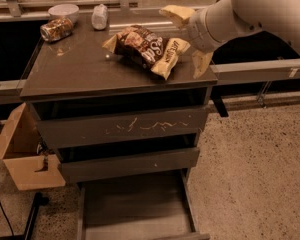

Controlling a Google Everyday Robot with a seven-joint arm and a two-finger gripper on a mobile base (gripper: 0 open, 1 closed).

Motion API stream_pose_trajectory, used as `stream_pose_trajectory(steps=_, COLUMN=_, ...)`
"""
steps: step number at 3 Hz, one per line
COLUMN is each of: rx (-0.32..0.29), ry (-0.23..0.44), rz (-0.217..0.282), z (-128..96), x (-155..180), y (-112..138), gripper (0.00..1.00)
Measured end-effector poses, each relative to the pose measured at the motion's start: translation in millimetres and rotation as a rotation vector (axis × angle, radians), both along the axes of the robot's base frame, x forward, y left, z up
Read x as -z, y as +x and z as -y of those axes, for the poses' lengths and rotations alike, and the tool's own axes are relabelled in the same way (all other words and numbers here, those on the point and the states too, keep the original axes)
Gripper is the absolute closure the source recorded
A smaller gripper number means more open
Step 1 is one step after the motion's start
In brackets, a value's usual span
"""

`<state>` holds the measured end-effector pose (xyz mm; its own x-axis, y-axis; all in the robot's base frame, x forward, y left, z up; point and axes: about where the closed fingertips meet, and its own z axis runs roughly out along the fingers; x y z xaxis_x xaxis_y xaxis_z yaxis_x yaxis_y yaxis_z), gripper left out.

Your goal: Place brown chip bag into bottom drawer

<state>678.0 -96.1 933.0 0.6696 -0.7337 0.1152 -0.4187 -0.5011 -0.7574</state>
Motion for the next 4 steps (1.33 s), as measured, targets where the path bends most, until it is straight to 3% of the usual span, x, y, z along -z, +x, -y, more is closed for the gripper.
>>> stream_pose_trajectory(steps=2, rx=-0.057, ry=0.018, rz=0.063, z=-1.2, x=5.3, y=38.7, gripper=0.0)
stream_pose_trajectory(steps=4, rx=-0.104, ry=-0.065, rz=0.044, z=-6.3, x=26.3, y=67.0, gripper=0.0)
